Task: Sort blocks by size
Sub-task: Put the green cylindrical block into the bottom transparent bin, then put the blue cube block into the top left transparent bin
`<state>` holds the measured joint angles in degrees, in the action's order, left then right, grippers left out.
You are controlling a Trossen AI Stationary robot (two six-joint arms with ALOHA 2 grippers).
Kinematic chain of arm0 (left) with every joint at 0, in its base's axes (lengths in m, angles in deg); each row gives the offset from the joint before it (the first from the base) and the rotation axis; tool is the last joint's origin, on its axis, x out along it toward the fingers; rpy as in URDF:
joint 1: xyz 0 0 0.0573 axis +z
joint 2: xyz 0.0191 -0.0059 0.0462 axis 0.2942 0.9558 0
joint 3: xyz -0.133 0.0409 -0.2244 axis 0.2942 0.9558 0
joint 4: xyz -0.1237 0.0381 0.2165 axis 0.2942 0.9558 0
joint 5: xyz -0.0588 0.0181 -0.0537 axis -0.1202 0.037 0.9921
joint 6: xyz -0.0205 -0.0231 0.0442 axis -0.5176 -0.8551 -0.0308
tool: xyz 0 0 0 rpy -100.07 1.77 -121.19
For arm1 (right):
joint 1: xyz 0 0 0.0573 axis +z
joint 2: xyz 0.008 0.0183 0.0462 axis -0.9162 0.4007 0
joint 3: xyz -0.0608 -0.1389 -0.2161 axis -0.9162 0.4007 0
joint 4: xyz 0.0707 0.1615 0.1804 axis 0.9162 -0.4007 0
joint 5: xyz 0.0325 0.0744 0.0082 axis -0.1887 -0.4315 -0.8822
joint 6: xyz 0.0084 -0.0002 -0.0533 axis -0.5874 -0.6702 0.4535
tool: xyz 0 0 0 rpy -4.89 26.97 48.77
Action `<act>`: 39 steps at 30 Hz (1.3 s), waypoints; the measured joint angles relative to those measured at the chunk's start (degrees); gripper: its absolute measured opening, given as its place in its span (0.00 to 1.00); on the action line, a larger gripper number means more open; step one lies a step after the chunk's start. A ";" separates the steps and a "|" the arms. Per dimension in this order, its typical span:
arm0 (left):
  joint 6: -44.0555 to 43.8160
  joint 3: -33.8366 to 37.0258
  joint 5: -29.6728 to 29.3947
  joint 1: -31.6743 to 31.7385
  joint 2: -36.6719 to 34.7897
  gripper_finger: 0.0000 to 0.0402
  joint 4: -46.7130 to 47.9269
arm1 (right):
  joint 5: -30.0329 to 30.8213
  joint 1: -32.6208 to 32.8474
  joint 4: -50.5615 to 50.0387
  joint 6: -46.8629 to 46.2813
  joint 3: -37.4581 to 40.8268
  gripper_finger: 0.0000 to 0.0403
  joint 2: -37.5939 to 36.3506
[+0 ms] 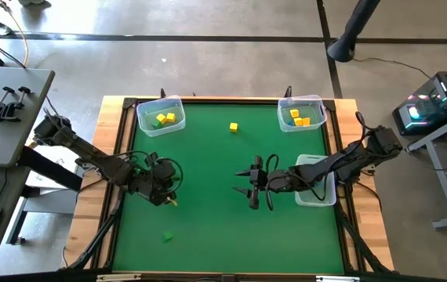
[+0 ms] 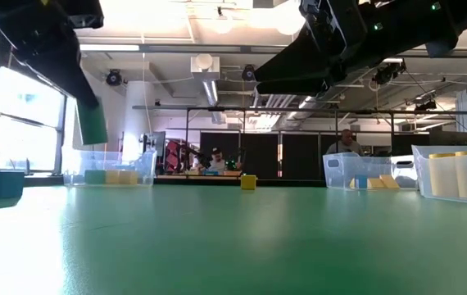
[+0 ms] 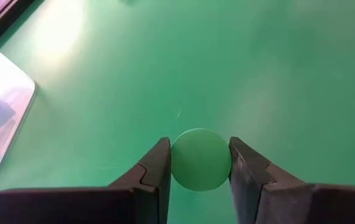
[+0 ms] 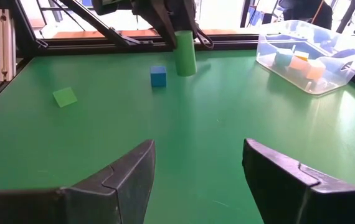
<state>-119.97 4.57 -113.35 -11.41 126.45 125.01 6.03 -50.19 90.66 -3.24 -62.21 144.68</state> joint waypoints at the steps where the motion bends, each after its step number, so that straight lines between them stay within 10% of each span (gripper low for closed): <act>1: 0.25 0.00 0.33 0.34 0.00 0.23 0.05 | 0.00 0.00 0.00 0.00 0.00 0.57 0.00; 20: -10.34 7.39 13.40 5.54 0.00 0.23 5.76 | -0.02 0.00 -0.88 -0.48 0.00 0.57 -0.02; 39: -13.68 1.09 20.64 7.18 -1.91 0.50 13.92 | -0.05 0.00 -0.92 -0.93 -0.01 0.57 -0.02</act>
<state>-133.65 5.66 -92.72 -4.24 124.54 138.93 5.97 -50.19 89.75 -4.17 -62.23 144.66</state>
